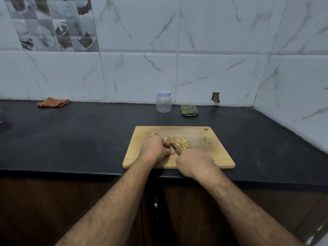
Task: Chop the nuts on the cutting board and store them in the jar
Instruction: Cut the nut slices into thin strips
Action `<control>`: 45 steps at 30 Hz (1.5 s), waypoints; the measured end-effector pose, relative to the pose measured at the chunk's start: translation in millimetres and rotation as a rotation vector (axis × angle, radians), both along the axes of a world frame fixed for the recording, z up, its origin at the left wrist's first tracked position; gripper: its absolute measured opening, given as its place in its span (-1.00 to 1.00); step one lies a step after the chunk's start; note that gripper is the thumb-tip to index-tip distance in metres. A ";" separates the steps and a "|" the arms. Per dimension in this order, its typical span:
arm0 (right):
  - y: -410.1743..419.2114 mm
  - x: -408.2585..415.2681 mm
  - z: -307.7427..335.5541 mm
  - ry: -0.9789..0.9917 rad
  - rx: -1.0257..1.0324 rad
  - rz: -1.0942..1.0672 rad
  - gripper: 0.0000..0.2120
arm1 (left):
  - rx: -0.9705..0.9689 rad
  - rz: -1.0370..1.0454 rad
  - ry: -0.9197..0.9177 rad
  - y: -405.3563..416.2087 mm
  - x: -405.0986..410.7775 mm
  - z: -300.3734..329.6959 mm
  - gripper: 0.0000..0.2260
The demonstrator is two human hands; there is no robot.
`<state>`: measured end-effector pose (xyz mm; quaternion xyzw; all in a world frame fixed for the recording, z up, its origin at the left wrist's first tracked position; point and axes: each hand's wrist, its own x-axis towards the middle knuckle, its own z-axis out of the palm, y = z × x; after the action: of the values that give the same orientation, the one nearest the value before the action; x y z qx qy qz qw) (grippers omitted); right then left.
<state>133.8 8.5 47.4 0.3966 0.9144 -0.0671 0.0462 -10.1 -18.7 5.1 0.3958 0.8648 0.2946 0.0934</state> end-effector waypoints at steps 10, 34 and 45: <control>0.9 -3.6 3.0 -0.021 -0.017 -0.007 -0.69 | -0.014 -0.008 -0.015 2.0 -1.5 0.6 -0.72; -14.4 27.2 -5.0 -0.008 -0.020 -0.034 -0.77 | -0.112 -0.047 0.124 1.2 -1.6 8.4 -0.72; -8.5 9.4 6.1 -0.036 0.030 -0.017 -0.74 | -0.095 -0.047 0.104 2.2 -2.5 8.3 -0.70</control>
<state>143.2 -0.1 53.4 0.4063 0.9108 -0.0463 0.0562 -12.7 -16.5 13.3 0.4258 0.8719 0.2302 0.0738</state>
